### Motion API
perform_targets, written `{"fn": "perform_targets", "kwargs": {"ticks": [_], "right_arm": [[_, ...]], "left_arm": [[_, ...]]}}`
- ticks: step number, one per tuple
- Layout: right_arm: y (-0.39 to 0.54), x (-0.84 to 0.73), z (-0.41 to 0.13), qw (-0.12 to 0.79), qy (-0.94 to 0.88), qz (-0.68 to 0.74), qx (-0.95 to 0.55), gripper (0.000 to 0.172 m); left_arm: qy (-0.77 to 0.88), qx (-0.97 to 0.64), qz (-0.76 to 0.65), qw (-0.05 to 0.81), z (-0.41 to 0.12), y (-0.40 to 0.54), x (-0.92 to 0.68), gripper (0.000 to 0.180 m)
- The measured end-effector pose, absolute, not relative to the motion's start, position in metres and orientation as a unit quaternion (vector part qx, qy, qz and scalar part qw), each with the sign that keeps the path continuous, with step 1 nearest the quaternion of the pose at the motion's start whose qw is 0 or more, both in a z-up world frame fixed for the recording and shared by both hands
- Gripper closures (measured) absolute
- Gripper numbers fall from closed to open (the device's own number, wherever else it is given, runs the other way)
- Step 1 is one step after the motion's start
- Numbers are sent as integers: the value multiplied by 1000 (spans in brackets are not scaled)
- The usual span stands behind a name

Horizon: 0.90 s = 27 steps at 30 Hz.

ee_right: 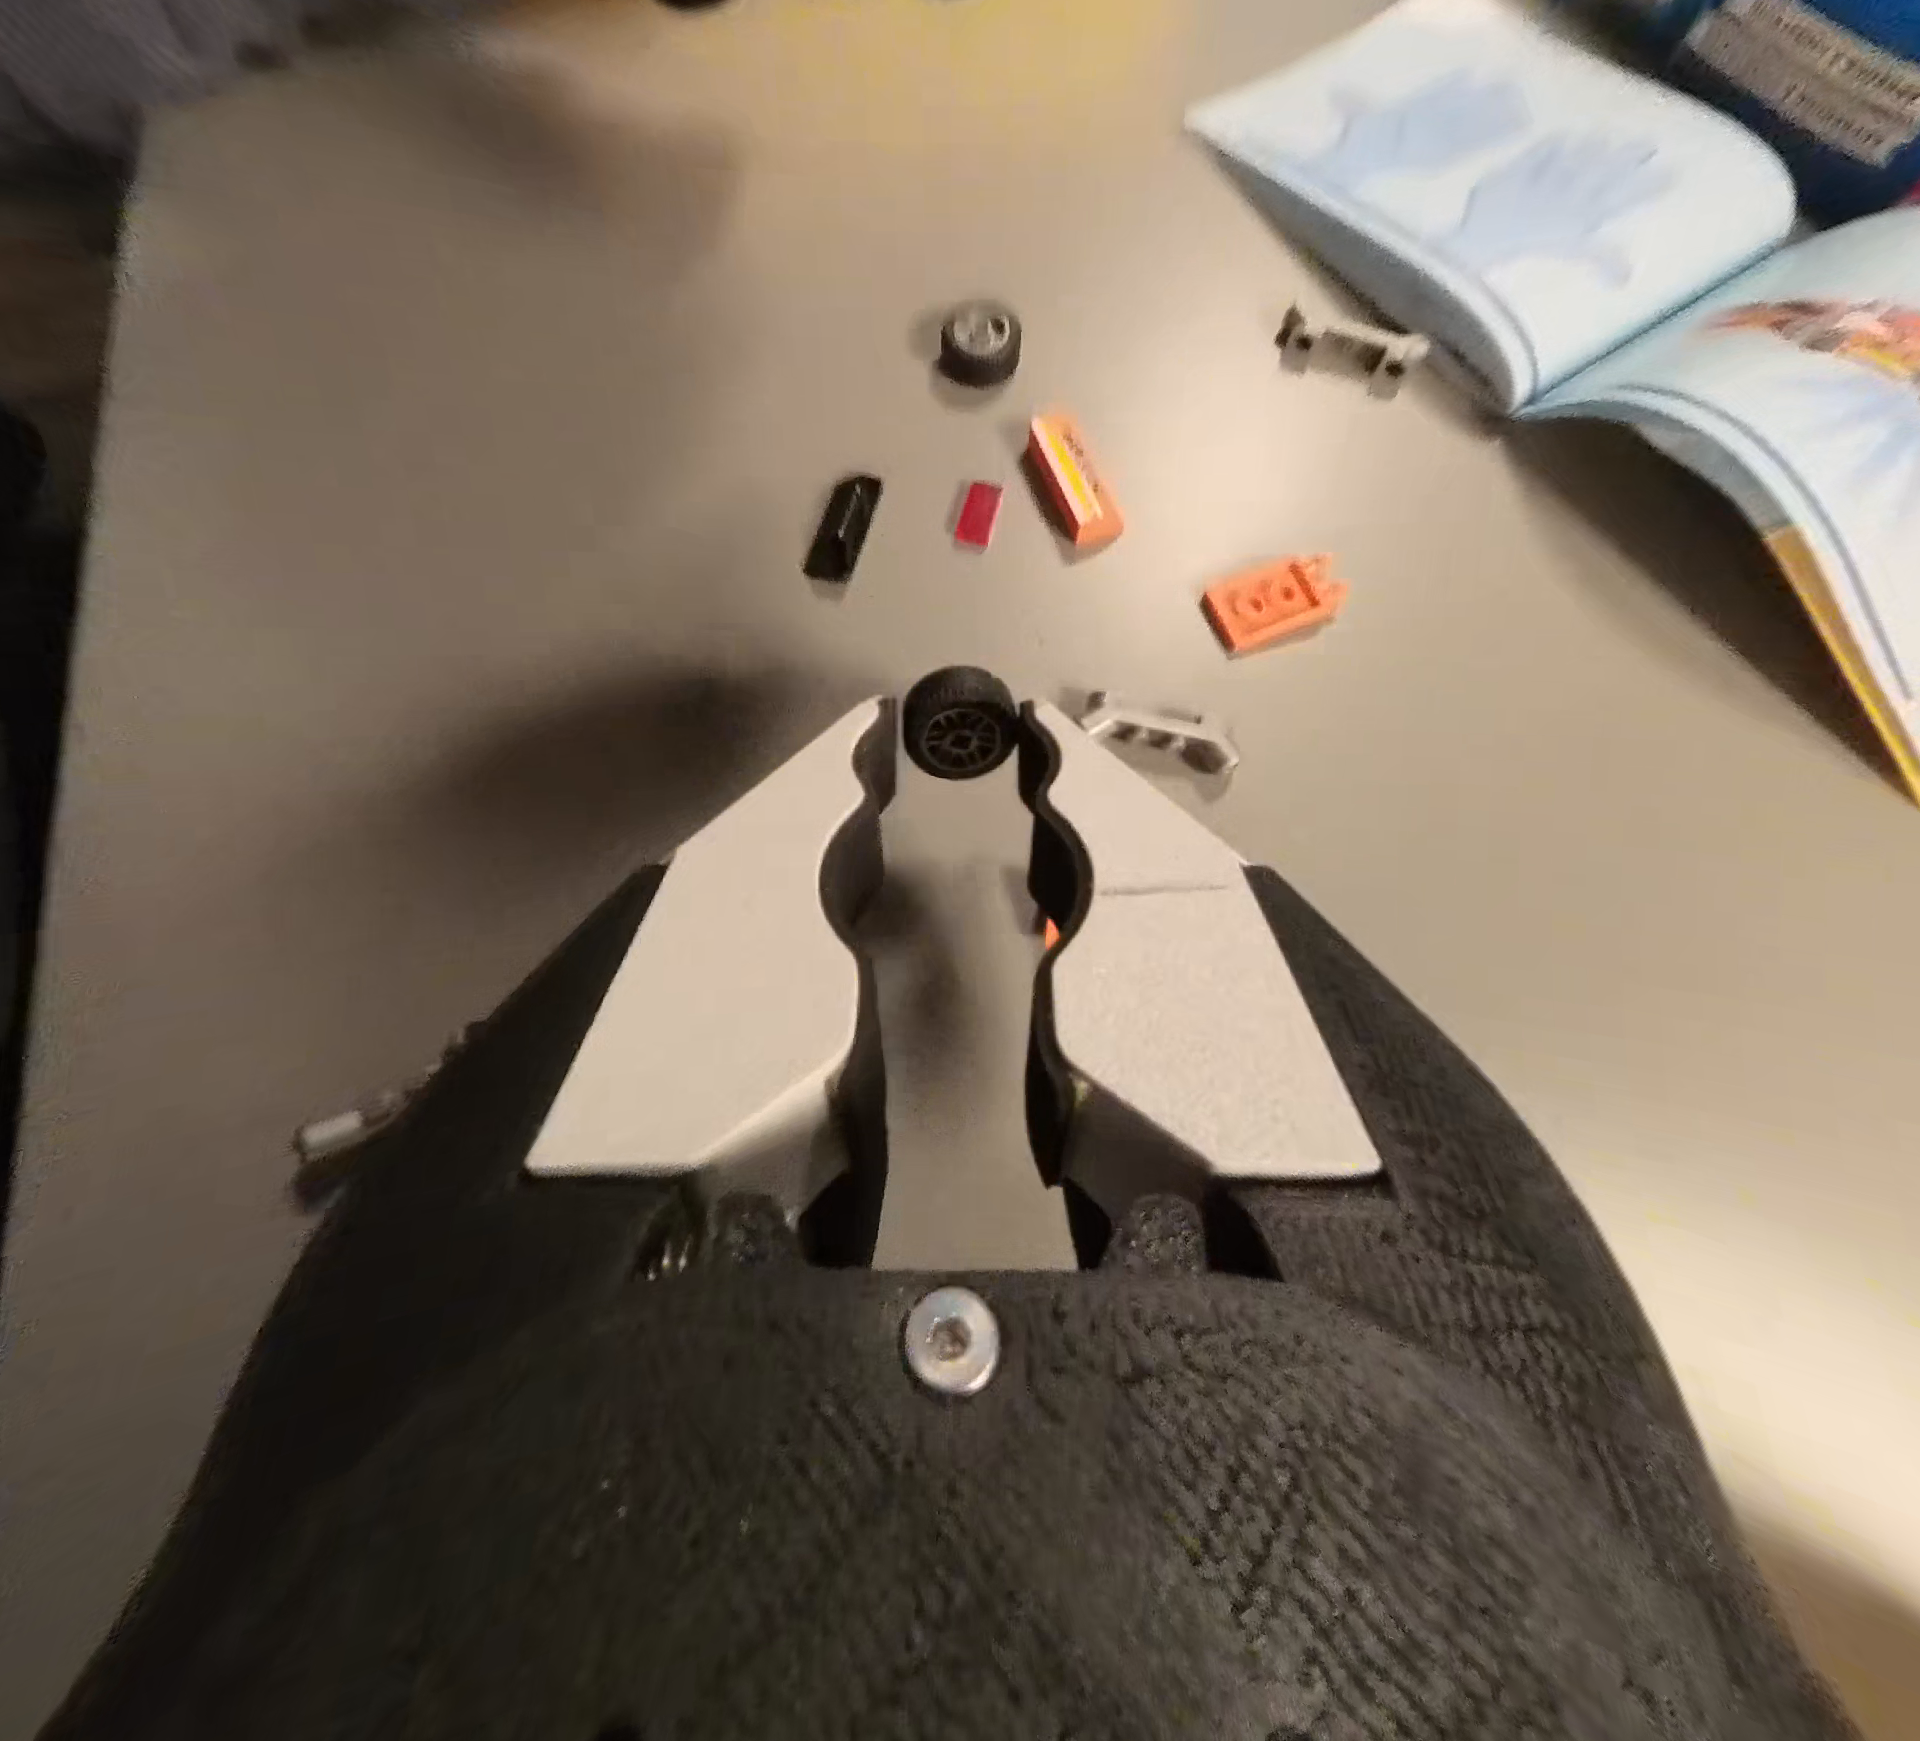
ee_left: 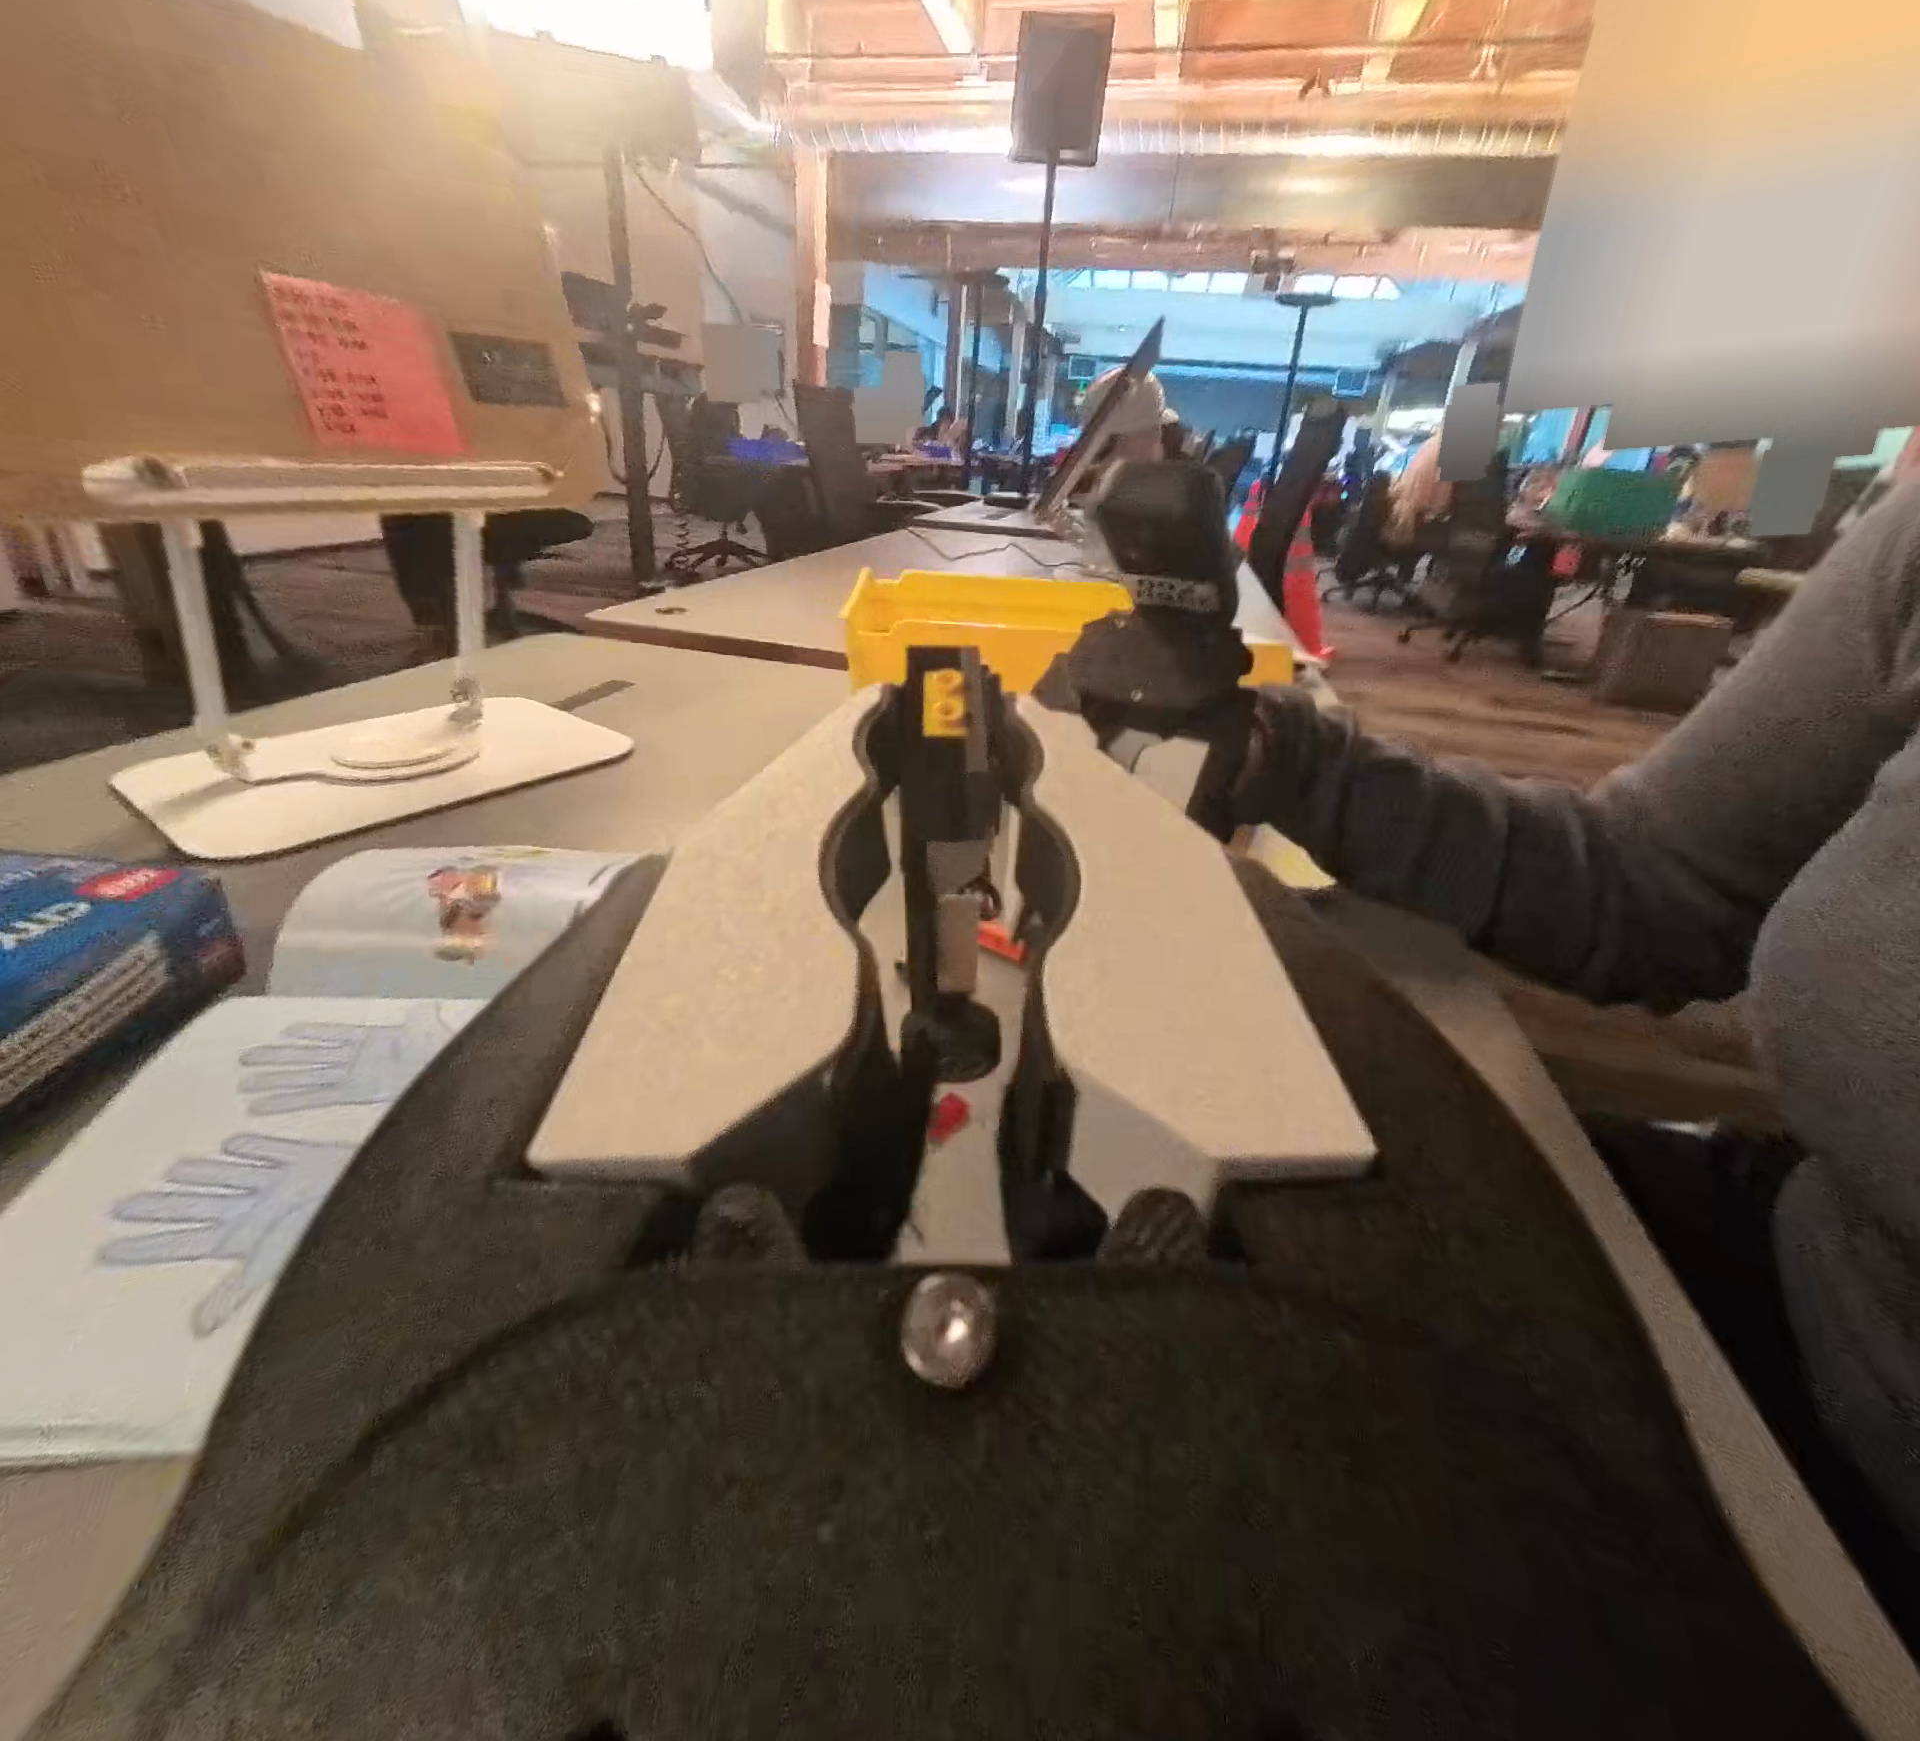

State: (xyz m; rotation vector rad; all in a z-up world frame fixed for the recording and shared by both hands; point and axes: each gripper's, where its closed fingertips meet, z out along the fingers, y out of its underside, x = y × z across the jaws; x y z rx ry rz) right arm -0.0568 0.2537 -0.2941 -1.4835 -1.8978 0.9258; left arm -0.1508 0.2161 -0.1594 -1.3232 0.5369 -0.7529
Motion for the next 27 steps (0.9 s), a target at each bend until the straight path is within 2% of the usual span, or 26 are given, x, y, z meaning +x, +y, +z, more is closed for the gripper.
{"fn": "perform_targets", "kwargs": {"ticks": [4,7,9,12,17,19,23,24,26,27], "right_arm": [[251,-60,-319,240,-724,299,-573,124],[244,-73,-297,276,-702,363,-547,117],[233,-87,-261,322,-655,455,-510,118],[222,-100,-234,303,-589,555,-504,122],[212,-112,-240,278,-588,562,-510,136],[212,-112,-239,274,-586,568,-509,148],[207,-107,-238,259,-590,582,-497,151],[208,-107,-235,261,-582,590,-494,151],[212,-105,-228,268,-563,609,-491,151],[215,-105,-225,275,-555,613,-490,151]], "left_arm": [[217,-590,-376,681,-165,222,-151,164],[205,-585,-409,670,-167,223,-148,164],[211,-588,-421,657,-170,222,-144,164],[224,-595,-423,645,-173,220,-136,164],[243,-600,-438,624,-179,217,-122,164],[249,-600,-443,617,-181,215,-117,164],[230,-602,-459,611,-181,217,-115,163],[218,-608,-454,614,-183,221,-116,159],[224,-641,-428,596,-196,226,-114,122],[231,-661,-417,579,-204,228,-112,110]]}}
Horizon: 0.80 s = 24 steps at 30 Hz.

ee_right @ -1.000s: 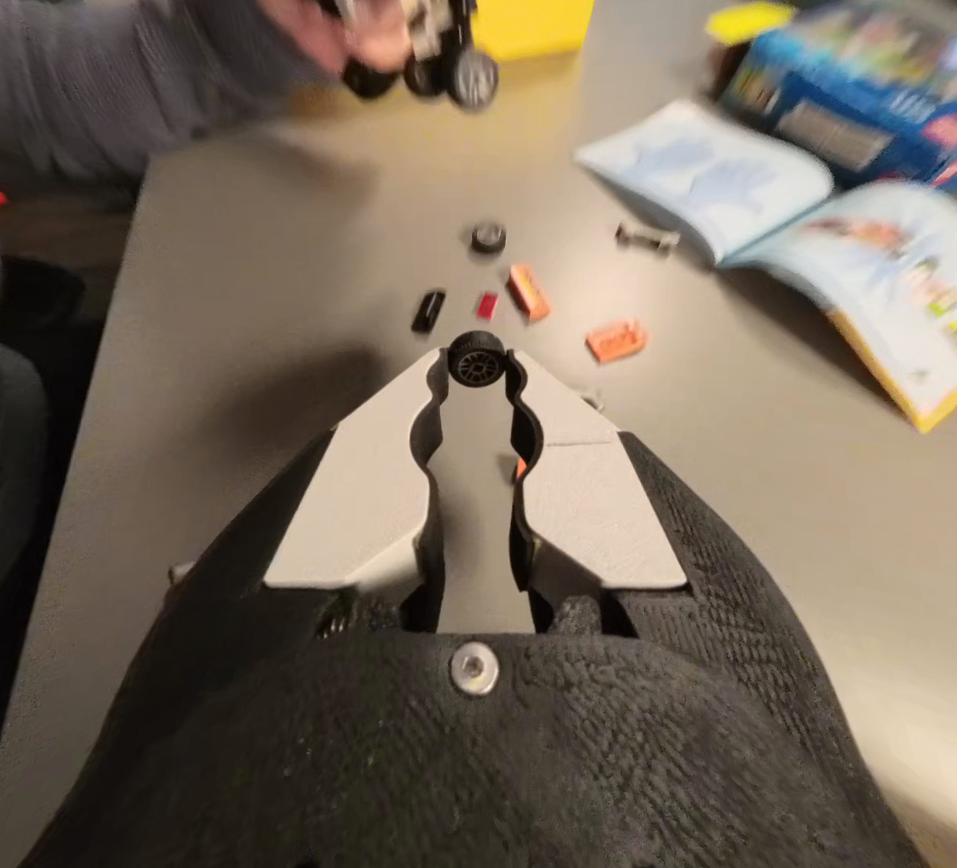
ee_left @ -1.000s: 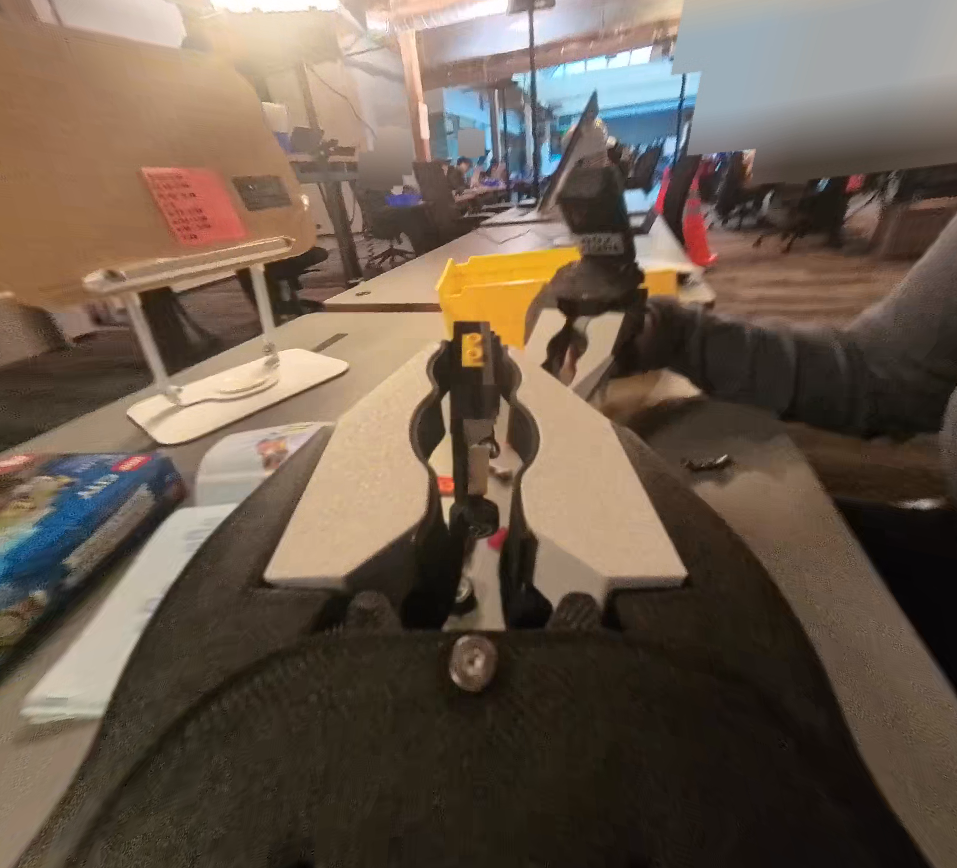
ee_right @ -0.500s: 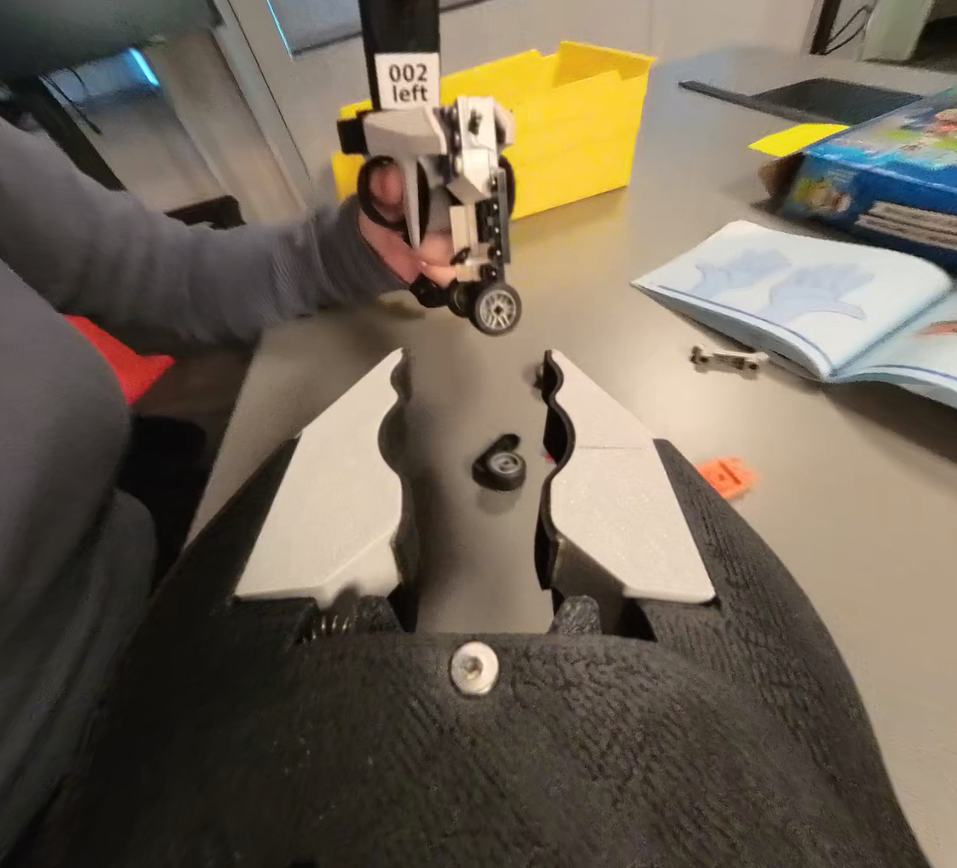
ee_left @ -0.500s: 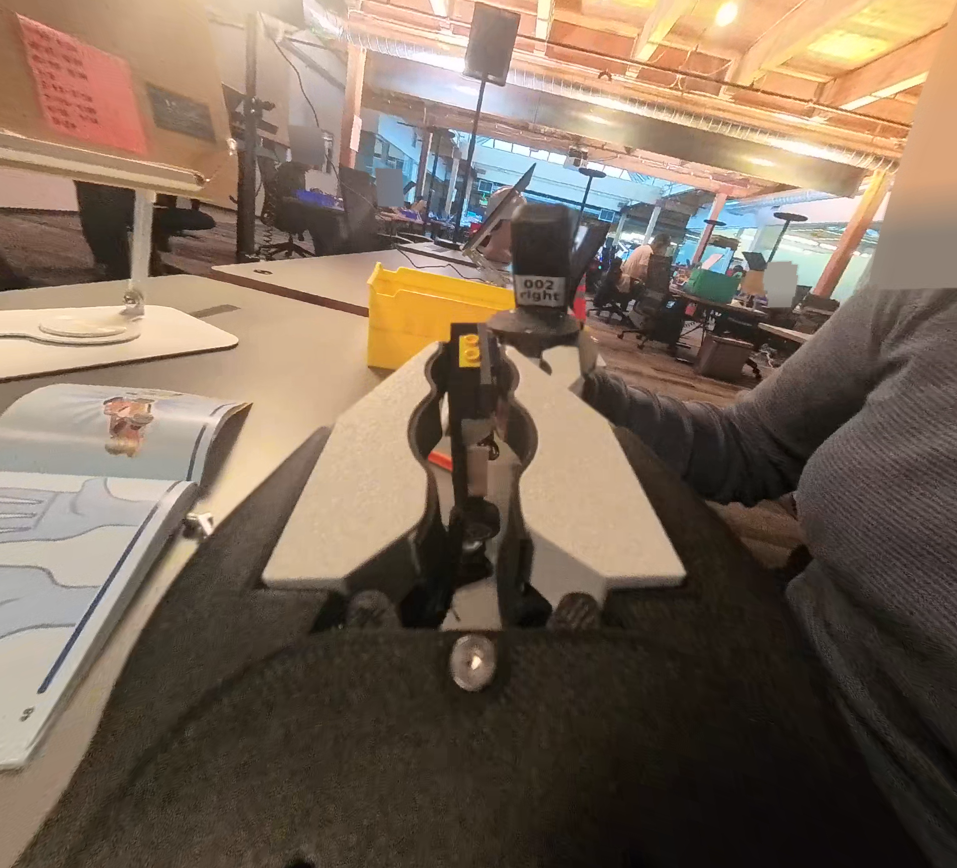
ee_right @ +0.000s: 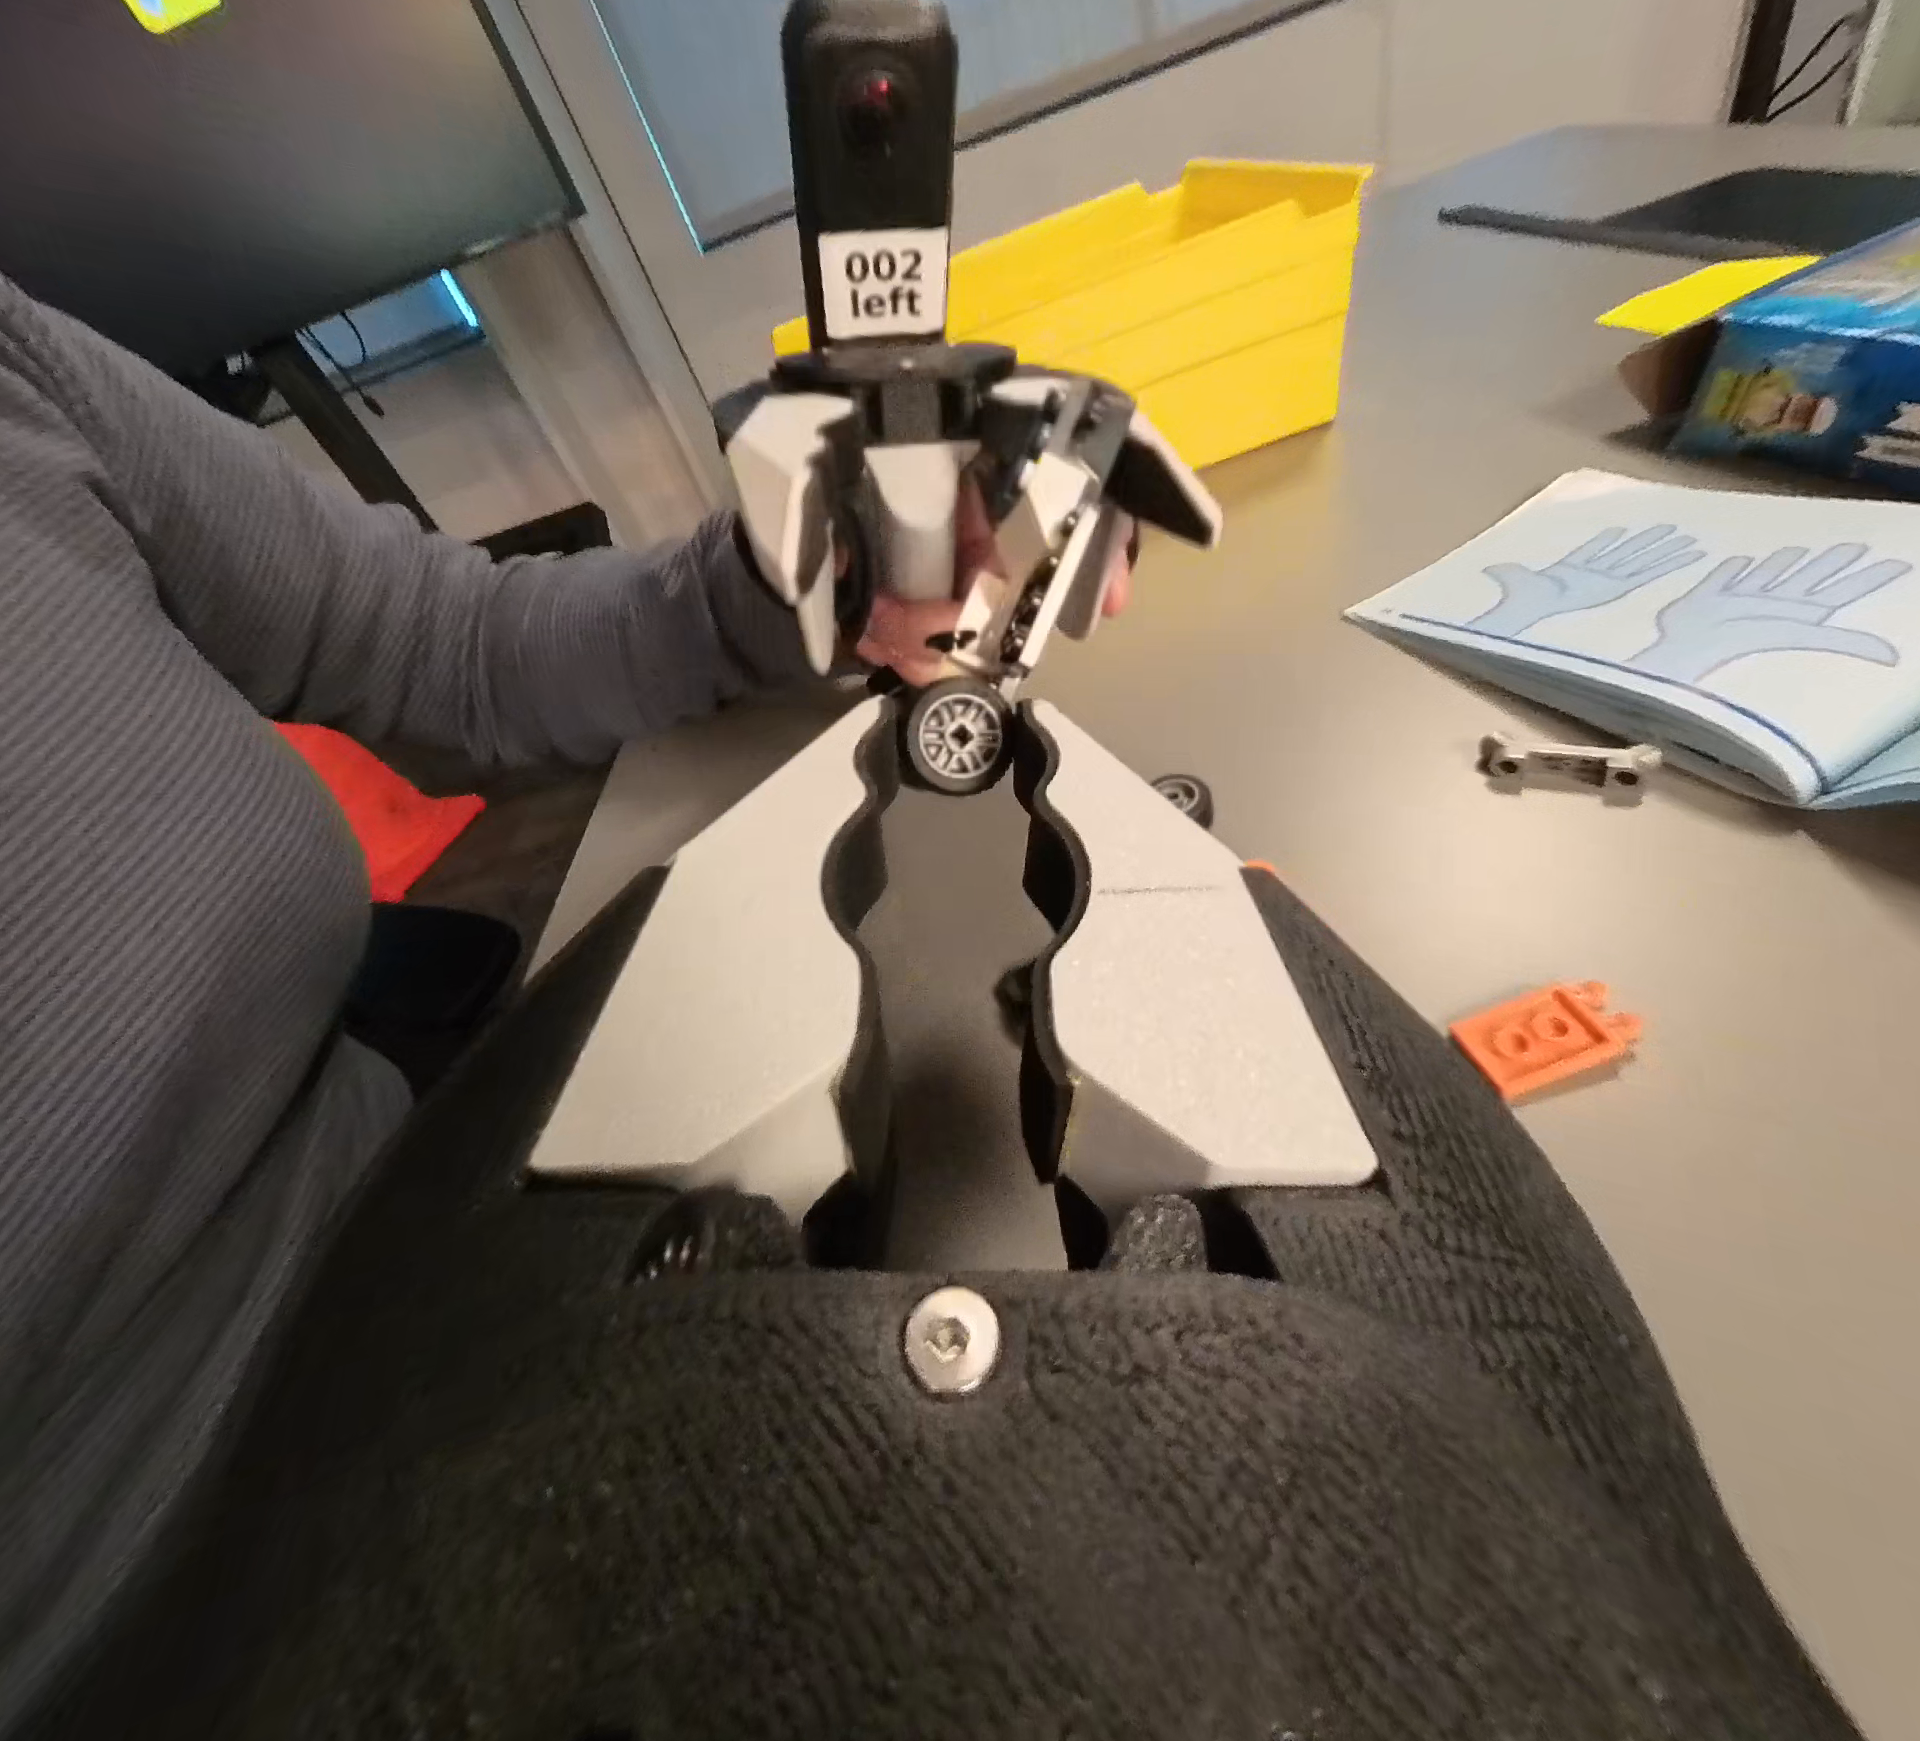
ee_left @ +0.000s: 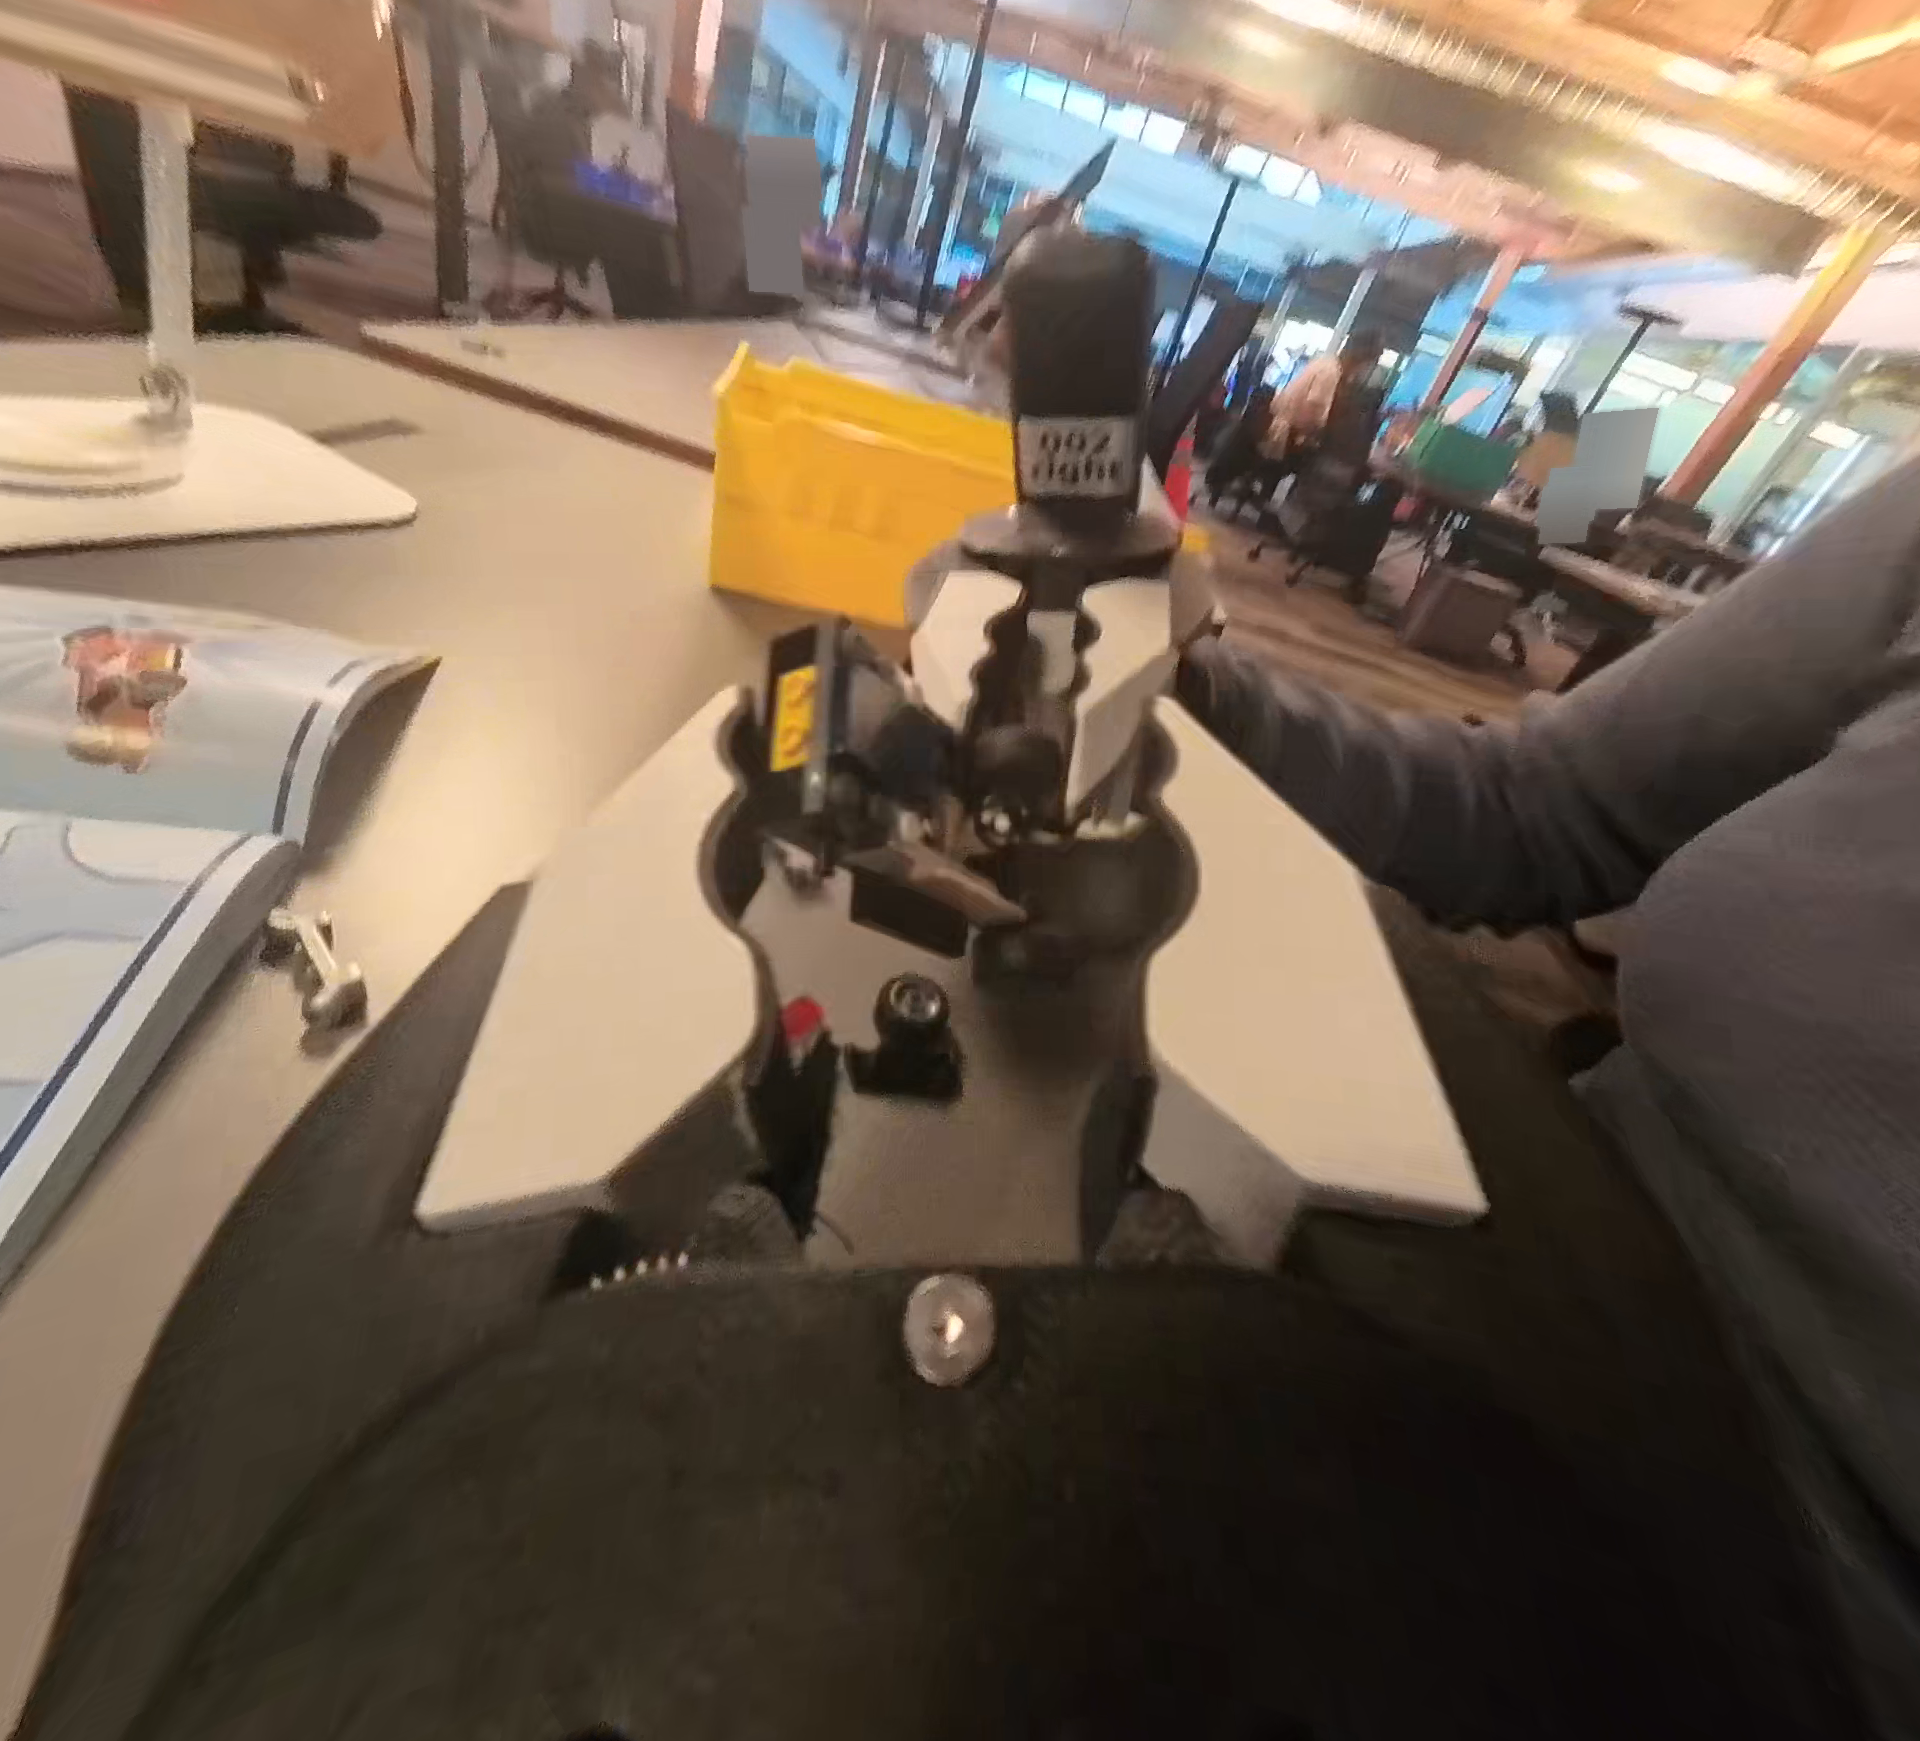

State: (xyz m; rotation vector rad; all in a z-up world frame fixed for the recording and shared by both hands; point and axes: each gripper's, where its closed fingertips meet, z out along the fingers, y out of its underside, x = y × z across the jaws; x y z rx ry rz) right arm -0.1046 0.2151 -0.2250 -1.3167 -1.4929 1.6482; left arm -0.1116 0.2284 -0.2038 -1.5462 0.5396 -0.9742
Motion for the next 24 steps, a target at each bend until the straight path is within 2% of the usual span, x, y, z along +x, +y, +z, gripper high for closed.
{"fn": "perform_targets", "kwargs": {"ticks": [2,8,14,18,20,22,24], "right_arm": [[220,-103,-220,287,-540,622,-488,151],[229,-98,-199,343,-507,642,-462,151],[225,-92,-186,392,-515,632,-428,152],[214,-90,-182,368,-516,658,-406,152],[210,-91,-183,353,-515,670,-402,152],[208,-93,-184,349,-513,672,-405,152],[212,-93,-184,350,-504,674,-411,152]], "left_arm": [[234,-679,-416,558,-212,229,-109,103],[228,-699,-451,506,-227,228,-101,109],[234,-694,-460,502,-231,227,-93,108],[244,-654,-513,500,-220,216,-77,125],[252,-628,-539,502,-213,209,-69,142],[252,-616,-541,514,-210,209,-66,167],[256,-621,-513,535,-210,213,-67,169]]}}
